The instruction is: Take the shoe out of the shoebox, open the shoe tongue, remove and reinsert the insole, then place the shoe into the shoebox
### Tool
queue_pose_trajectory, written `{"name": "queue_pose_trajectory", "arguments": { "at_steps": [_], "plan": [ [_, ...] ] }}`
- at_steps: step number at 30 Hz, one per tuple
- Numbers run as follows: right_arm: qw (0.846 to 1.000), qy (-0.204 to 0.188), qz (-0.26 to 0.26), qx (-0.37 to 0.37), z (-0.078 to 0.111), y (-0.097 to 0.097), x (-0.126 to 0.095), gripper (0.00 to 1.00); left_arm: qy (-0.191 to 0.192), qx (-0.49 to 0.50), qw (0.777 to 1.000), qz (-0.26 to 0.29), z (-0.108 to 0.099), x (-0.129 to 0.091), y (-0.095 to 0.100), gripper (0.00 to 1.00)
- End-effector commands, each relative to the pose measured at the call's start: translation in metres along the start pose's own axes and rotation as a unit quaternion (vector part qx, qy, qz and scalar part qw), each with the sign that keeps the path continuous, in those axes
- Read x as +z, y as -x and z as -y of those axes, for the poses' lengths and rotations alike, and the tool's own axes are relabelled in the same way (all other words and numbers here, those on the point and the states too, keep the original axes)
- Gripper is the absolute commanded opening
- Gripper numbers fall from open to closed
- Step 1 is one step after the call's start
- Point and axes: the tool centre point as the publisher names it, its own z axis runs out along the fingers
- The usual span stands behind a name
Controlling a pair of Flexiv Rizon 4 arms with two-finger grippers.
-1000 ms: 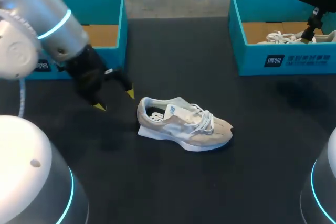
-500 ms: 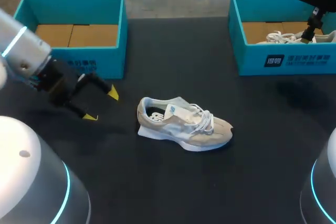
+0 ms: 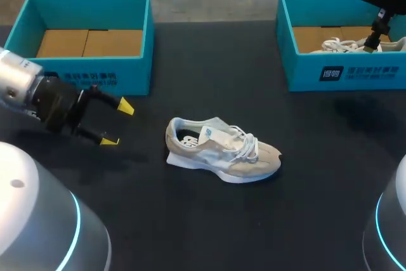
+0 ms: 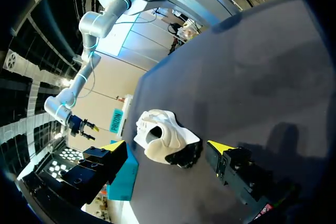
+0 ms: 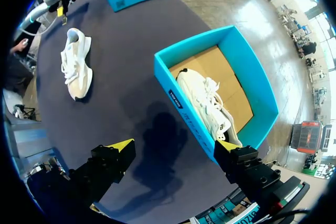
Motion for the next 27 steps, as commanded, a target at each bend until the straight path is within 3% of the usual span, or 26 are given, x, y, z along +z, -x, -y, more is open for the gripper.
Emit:
{"name": "queue_pose_trajectory", "arguments": {
  "at_steps": [1, 11, 22, 27],
  "plan": [
    [1.0, 0.0, -0.001, 0.0, 0.0, 0.001, 0.0, 1.0, 0.0, 0.001, 1.0, -0.002, 0.0, 0.0, 0.001, 1.0],
    [1.0, 0.0, -0.001, 0.0, 0.0, 0.001, 0.0, 1.0, 0.0, 0.001, 1.0, -0.002, 0.0, 0.0, 0.001, 1.0],
    [1.0, 0.0, -0.001, 0.0, 0.0, 0.001, 0.0, 1.0, 0.001, -0.16, 0.986, 0.045, -0.004, -0.011, 0.007, 1.0],
    [1.0, 0.0, -0.001, 0.0, 0.0, 0.001, 0.0, 1.0, -0.022, -0.268, 0.959, 0.088, 0.001, -0.015, 0.007, 1.0]
  ]
}}
